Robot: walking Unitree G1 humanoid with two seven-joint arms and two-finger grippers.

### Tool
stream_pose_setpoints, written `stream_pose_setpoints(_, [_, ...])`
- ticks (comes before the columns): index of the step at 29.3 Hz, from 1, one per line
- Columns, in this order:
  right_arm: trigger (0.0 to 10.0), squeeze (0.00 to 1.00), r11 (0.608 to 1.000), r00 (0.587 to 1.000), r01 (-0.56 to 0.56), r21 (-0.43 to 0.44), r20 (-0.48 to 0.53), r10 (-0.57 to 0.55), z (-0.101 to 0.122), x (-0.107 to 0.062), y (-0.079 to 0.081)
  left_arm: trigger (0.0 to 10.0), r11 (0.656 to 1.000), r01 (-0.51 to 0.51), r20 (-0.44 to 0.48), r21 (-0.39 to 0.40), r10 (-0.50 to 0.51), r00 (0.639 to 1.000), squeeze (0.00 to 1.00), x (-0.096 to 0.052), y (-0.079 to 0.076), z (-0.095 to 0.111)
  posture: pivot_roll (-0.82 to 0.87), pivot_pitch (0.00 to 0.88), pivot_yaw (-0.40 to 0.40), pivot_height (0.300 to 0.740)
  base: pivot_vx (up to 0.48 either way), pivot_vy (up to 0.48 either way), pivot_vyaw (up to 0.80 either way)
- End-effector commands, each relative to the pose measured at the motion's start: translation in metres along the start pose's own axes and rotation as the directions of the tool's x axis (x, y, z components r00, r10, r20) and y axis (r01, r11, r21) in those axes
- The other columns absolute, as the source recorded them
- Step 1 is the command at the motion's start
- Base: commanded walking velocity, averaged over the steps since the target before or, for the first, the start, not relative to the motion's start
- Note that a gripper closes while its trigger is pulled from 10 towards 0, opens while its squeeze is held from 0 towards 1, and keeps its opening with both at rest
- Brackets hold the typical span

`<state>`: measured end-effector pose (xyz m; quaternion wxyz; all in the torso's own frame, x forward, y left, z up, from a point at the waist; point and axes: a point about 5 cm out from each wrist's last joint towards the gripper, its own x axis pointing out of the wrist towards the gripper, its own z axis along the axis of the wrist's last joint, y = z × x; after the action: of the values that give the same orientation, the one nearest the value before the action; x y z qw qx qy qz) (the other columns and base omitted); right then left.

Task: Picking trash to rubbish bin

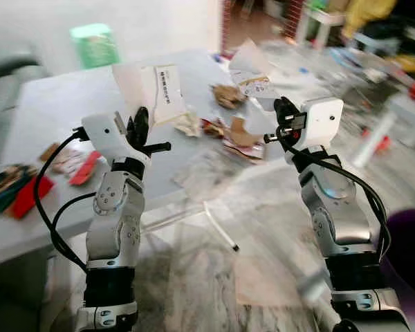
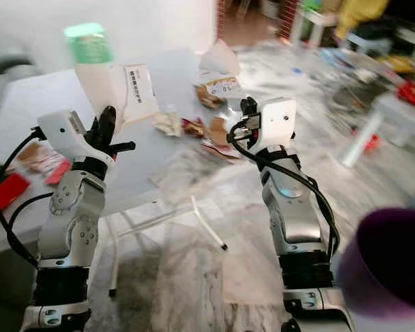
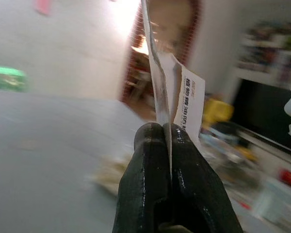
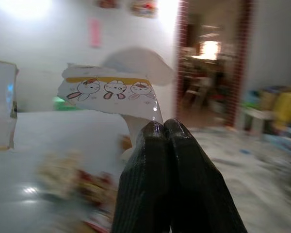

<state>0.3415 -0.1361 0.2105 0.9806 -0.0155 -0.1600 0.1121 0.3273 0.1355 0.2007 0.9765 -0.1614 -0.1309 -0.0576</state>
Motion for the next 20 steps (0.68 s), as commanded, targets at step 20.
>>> stream_pose_setpoints(20, [10.0, 0.0, 0.999, 0.999, 0.041, -0.024, 0.013, -0.04, 0.0054, -0.0059, -0.011, 0.0, 0.997, 0.074, -0.014, -0.021, -0.074, 0.997, 0.0, 0.0017, -0.0146, -0.0047, -0.1, 0.045, 0.072, 0.74, 0.0, 0.0, -0.8])
